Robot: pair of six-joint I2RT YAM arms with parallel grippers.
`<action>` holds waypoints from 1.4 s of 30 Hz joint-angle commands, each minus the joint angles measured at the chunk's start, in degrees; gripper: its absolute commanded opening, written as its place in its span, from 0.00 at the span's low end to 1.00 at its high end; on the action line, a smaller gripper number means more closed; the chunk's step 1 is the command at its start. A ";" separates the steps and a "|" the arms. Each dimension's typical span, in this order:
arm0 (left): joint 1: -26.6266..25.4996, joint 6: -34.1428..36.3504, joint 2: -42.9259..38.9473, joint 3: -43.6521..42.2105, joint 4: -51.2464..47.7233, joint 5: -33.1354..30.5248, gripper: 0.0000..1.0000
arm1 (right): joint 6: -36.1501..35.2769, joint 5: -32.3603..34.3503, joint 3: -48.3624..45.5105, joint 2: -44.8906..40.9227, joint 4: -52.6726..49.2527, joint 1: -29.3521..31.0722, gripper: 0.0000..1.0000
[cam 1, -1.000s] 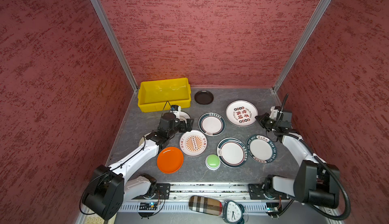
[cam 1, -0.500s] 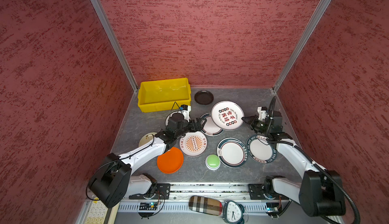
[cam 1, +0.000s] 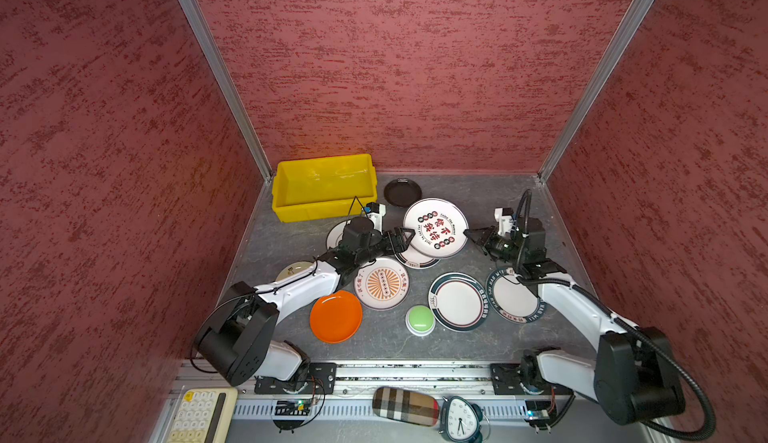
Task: Place the plates into the plastic bin on the countertop
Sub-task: 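Grip the plate rim with the left gripper while the right gripper releases and withdraws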
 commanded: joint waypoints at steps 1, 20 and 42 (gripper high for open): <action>-0.09 -0.17 1.46 2.02 1.05 2.15 0.73 | -0.29 0.92 -0.53 -0.98 3.13 0.67 0.00; -0.62 -2.66 4.03 5.25 -4.25 1.69 0.07 | -3.01 1.87 -1.86 -1.41 2.43 2.56 0.11; 5.89 3.85 -13.30 9.35 -24.86 -15.83 0.00 | -6.16 3.47 -11.19 -12.76 0.55 2.73 0.99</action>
